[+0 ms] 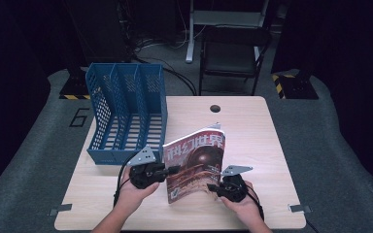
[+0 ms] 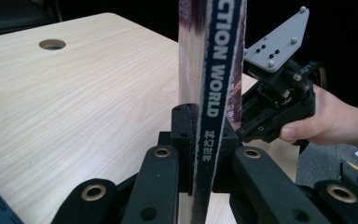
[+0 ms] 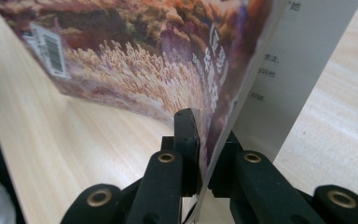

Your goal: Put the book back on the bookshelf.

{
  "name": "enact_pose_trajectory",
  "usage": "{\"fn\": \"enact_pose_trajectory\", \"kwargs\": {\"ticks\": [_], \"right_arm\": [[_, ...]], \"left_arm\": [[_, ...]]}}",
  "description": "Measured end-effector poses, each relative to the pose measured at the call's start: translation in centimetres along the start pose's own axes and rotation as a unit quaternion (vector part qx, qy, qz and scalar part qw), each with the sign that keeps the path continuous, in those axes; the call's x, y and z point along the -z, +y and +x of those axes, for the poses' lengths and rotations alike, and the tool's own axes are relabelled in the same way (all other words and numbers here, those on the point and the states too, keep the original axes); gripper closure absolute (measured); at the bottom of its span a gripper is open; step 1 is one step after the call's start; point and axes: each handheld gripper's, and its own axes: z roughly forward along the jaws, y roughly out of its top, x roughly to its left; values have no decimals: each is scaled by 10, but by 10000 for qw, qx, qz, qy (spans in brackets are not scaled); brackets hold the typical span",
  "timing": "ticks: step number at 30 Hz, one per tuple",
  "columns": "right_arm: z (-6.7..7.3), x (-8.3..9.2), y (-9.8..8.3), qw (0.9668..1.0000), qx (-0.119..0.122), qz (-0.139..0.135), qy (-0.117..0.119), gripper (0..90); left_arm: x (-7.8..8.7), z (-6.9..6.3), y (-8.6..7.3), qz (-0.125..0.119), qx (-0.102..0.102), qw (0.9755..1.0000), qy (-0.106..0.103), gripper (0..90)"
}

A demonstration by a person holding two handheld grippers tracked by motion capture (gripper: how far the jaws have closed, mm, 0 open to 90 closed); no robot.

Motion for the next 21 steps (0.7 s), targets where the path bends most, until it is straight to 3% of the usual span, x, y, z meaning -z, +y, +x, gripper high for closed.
{"fn": "enact_pose_trajectory", "kwargs": {"ticks": [7,12,17,21], "right_arm": [[3,-1,3,9992,-42,-276,-285,849],[4,-3,5,9985,-95,-356,-393,848],[3,-7,9,9986,-7,-359,-398,846],[3,-12,11,9982,163,-359,-461,841]], "left_arm": [[1,-4,2,-23,-120,9999,-65,838],[4,-6,2,54,-283,9996,29,838],[7,-6,-1,57,-216,9997,95,838],[9,-8,-2,95,-314,9991,258,838]]}}
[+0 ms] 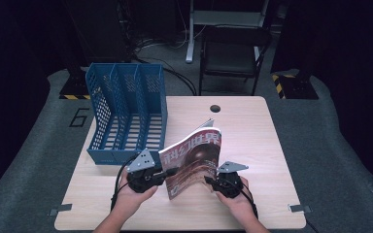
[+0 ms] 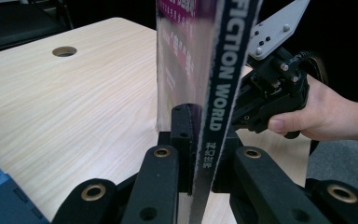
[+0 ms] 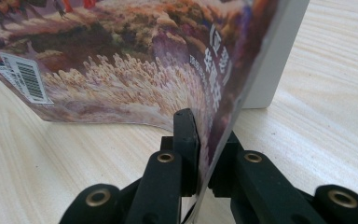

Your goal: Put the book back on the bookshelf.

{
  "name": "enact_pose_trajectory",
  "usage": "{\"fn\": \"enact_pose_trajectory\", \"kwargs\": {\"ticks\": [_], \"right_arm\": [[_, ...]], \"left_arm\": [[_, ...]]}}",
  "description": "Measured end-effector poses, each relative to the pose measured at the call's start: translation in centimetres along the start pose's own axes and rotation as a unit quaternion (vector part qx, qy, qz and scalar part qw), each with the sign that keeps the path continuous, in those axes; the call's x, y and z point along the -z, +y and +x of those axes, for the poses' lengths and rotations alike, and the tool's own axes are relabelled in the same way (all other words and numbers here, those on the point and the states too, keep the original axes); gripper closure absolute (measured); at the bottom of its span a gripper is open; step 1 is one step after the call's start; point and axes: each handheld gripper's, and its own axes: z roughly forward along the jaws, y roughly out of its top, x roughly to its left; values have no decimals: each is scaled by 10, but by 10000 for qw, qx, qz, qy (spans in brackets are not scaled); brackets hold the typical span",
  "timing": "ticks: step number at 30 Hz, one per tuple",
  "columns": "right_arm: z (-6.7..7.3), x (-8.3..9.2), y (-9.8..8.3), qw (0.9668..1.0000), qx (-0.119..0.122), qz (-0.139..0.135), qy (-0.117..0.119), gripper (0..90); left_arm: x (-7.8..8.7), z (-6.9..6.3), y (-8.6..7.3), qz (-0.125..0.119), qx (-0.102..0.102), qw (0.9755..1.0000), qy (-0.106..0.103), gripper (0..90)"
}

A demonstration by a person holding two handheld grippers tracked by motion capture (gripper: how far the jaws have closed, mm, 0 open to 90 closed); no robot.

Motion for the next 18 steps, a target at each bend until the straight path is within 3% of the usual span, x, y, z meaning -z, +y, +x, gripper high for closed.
{"fn": "enact_pose_trajectory", "kwargs": {"ticks": [5,18], "right_arm": [[0,-3,0,9999,85,38,-45,828],[-11,-1,-2,9999,-166,42,23,587]], "left_arm": [[0,0,-1,70,-45,10000,38,838],[-3,1,-2,123,29,9999,-1,833]]}}
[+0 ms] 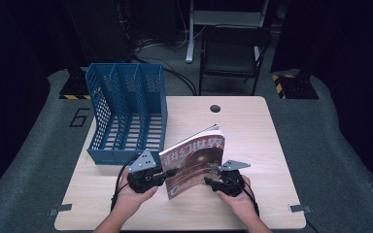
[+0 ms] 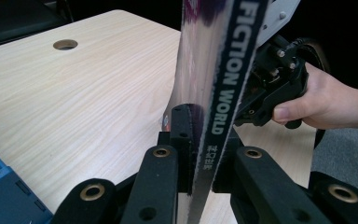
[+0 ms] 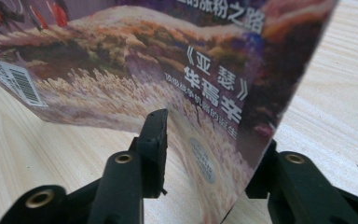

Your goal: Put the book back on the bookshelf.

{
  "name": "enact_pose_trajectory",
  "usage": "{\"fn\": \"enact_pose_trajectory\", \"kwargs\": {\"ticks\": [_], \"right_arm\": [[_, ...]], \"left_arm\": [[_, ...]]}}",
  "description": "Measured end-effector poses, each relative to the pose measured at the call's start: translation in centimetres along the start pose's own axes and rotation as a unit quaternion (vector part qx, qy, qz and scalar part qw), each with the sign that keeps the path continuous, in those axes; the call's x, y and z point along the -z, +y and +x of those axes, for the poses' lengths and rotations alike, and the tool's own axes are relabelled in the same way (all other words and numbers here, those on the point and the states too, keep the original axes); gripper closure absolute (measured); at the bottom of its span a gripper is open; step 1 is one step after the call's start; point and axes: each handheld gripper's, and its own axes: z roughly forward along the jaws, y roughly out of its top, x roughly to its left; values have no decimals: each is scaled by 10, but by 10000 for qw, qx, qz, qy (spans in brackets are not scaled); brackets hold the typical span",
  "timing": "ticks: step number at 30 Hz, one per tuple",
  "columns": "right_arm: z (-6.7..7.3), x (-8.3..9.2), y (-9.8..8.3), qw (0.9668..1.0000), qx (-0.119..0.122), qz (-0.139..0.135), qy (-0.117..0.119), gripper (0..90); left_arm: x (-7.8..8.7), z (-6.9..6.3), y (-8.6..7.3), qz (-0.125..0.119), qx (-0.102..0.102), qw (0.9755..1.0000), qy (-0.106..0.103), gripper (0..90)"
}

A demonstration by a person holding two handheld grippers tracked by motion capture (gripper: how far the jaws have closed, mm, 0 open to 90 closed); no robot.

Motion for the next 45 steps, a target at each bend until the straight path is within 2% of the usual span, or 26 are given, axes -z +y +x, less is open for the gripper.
{"fn": "enact_pose_trajectory", "kwargs": {"ticks": [5,13,15,22,26,27,32,35,37,41,45], "right_arm": [[-1,2,0,10000,-62,-5,14,558],[-7,6,0,9996,-251,-53,131,519],[-8,7,-1,9993,-352,-47,102,511],[-13,8,-3,9988,-484,28,23,500],[-15,14,-2,9989,-449,-108,-3,499],[-14,15,-2,9989,-458,-138,10,496],[-14,17,-3,9988,-457,-184,39,479],[-12,18,-4,9987,-468,-180,21,479],[-12,18,-4,9987,-468,-182,19,479],[-13,17,-5,9987,-468,-177,54,478],[-13,17,-5,9985,-516,-148,53,473]], "left_arm": [[-1,2,0,-25,102,9999,-42,828],[-1,-1,1,4,49,10000,-80,821],[-1,-1,1,11,68,9999,-92,819],[-1,-4,3,71,66,9999,-65,818],[-1,-9,5,139,-1,9999,-65,817],[-1,-9,6,169,-74,9998,-72,816],[1,-12,11,181,-100,9997,-125,795],[4,-11,18,119,-49,9997,-231,769],[6,-12,25,34,-6,9997,-227,747],[9,-13,40,87,-142,9996,-228,717],[9,-14,54,205,-161,9995,-182,690]]}}
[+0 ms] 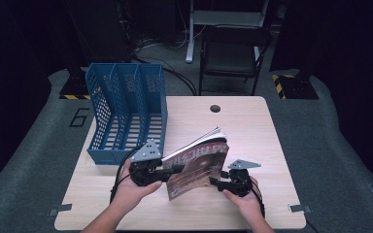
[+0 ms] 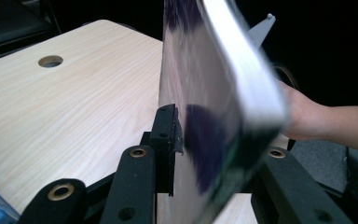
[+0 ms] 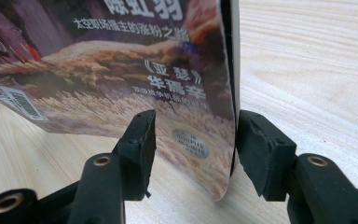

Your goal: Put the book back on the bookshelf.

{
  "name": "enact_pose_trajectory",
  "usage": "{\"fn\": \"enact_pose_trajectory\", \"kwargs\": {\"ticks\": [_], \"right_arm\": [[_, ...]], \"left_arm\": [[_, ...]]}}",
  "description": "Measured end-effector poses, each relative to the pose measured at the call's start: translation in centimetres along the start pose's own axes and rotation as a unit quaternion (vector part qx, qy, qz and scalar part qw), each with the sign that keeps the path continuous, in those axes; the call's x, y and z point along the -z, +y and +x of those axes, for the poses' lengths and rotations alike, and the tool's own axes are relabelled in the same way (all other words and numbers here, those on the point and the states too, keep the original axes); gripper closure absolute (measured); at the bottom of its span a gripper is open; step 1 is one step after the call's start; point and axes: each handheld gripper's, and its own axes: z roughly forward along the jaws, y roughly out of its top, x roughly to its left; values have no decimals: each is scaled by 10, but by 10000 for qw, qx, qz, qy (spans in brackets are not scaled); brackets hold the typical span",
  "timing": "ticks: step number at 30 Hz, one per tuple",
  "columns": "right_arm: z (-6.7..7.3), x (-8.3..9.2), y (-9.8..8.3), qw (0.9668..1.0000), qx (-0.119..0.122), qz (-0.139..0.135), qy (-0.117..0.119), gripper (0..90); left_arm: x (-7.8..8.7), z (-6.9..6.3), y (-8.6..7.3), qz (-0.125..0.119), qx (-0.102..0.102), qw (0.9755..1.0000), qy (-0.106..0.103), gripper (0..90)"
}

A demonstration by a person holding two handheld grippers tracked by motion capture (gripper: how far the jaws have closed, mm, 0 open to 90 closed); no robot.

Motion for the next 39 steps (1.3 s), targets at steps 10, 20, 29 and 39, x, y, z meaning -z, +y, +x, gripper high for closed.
{"fn": "enact_pose_trajectory", "kwargs": {"ticks": [10,20,29,39], "right_arm": [[0,0,0,10000,-15,-43,-7,472],[0,0,0,10000,-29,-51,-5,470],[0,0,0,10000,5,-43,42,465],[1,0,0,10000,-22,-32,-15,464]], "left_arm": [[-3,-3,30,512,-87,9986,-58,686],[-9,-3,53,780,-179,9968,6,709],[-16,-3,73,1163,-249,9928,108,727],[-25,0,81,1383,-284,9899,110,777]]}}
